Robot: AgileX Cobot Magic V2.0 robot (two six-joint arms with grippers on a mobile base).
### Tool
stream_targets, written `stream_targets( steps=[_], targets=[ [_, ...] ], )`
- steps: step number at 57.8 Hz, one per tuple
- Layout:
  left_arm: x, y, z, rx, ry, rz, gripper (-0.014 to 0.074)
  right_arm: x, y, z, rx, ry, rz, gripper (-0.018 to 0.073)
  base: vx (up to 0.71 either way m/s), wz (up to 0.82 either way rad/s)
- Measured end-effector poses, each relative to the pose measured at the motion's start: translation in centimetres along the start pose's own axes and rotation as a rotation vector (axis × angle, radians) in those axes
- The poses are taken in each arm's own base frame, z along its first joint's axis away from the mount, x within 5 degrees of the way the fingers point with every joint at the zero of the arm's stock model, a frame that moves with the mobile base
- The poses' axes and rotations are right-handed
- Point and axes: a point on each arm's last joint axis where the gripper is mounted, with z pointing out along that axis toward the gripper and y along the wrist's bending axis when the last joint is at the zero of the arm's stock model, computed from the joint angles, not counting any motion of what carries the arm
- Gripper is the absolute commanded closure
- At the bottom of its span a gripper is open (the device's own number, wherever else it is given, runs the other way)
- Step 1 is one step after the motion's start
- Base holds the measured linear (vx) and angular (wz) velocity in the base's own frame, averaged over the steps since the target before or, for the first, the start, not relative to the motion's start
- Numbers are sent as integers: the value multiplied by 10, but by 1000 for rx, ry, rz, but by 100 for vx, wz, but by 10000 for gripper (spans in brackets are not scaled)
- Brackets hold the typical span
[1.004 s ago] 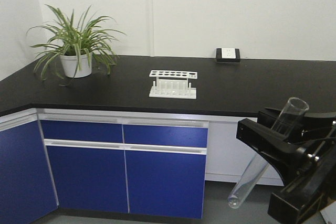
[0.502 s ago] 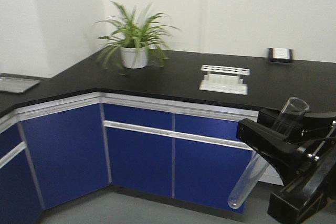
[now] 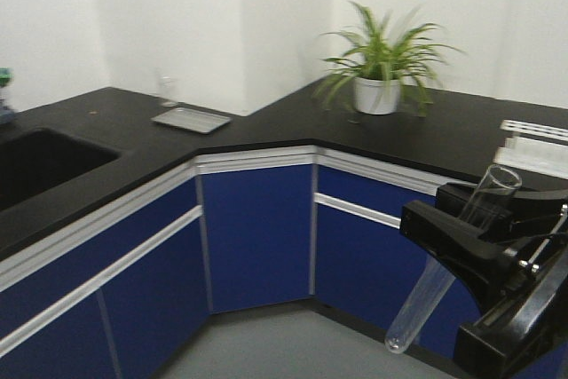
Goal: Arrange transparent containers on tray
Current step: 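Drive the base away from the rack holding both tubes, then drive the base up to the yellow tray holding both tubes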
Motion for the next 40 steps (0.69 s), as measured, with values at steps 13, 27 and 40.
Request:
stream_targets(
  steps=[13, 27, 40],
  targets=[
    [0, 0, 0, 0, 0, 0, 464, 0, 0, 0, 0, 0, 0, 414, 0, 54],
    [0, 0, 0, 0, 0, 0, 464, 0, 0, 0, 0, 0, 0, 414, 6, 51],
    [0, 0, 0, 0, 0, 0, 464, 0, 0, 0, 0, 0, 0, 414, 11, 49]
  ],
)
